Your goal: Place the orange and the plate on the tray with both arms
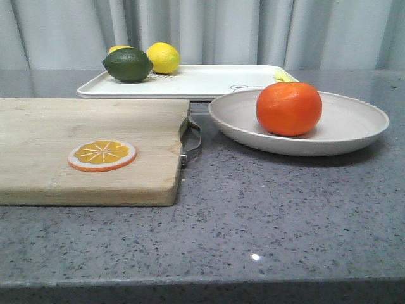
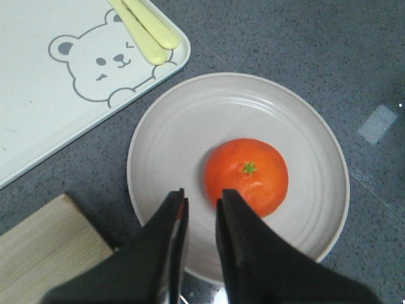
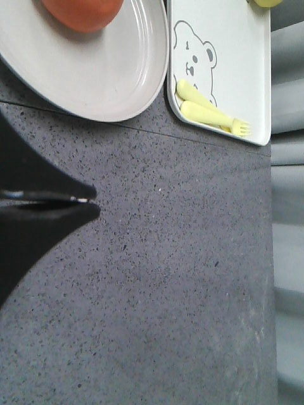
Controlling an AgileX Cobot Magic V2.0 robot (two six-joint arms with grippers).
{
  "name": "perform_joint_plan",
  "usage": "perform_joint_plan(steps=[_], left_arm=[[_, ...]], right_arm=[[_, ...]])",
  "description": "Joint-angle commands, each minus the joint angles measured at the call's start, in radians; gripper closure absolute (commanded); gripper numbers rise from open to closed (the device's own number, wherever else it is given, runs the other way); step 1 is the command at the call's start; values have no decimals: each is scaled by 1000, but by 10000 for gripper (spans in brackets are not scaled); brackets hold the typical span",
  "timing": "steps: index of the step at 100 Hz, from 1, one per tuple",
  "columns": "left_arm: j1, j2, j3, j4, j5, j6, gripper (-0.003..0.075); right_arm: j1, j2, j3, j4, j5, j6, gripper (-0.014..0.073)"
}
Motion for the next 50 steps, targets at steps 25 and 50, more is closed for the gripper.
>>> perform_joint_plan(steps=[25,50], left_arm=[[5,-300,248,37,-130,-11,739],[5,-553,498,72,-210,-59,739]], right_arm=[[30,2,-39,-10,-28,-2,652],[56,42,-100,-10,90,-3,652]])
